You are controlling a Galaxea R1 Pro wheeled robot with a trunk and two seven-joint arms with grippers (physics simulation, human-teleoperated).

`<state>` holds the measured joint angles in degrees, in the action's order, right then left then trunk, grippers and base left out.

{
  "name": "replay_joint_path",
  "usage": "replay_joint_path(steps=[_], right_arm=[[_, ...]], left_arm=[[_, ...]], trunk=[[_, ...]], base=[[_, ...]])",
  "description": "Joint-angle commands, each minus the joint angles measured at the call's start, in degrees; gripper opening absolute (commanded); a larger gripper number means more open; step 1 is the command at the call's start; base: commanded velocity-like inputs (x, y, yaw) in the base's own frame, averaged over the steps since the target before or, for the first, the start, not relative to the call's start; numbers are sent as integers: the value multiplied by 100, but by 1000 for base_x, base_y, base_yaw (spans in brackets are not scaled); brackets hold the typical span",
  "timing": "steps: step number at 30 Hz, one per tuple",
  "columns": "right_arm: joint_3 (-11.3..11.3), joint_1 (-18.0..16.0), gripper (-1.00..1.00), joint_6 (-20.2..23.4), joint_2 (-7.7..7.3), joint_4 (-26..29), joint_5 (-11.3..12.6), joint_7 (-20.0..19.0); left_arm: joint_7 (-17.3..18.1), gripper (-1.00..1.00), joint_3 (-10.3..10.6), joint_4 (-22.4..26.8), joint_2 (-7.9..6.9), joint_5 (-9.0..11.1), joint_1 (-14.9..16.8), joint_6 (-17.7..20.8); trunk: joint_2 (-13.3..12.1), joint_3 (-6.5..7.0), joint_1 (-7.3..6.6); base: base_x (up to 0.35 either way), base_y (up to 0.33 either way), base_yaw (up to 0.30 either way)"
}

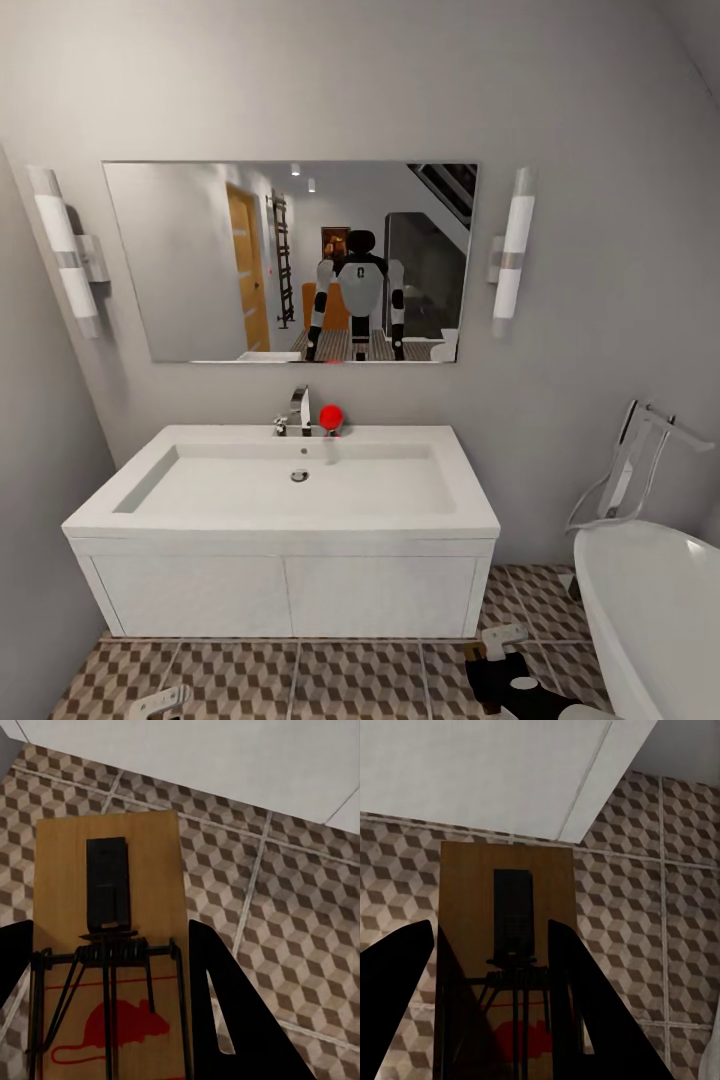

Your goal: Take the four mousetraps from the cabinet in the bathroom and place them on the bathroom floor. Make sure all four end up on the same floor surface, and ensure that at least two of them are either under or directly next to the same bathroom sink.

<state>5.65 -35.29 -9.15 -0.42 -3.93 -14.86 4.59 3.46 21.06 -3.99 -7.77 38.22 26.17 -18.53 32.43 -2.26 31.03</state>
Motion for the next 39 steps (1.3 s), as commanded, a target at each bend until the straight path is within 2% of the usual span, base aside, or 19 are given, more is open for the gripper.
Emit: replay_joint_path(steps=[1,12,29,39], right_arm=[[47,-13,-100,-43,-2,-29,-52,16],[47,-13,-100,-43,-2,-29,-55,16],[46,-13,-100,-43,-2,-29,-58,16],[45,-13,-100,-43,-2,-29,-60,16]], left_arm=[[31,-100,43,-24,5,41,11,-30],[7,-100,71,-40,-68,28,11,-66],[5,-100,74,-41,-84,27,11,-46],[-3,-100,74,-41,-85,27,11,-45]], trunk=[[11,-12,3],[11,-12,3],[11,-12,3],[11,-12,3]], base=[[1,0,0],[0,0,-2],[2,0,-48],[160,0,0]])
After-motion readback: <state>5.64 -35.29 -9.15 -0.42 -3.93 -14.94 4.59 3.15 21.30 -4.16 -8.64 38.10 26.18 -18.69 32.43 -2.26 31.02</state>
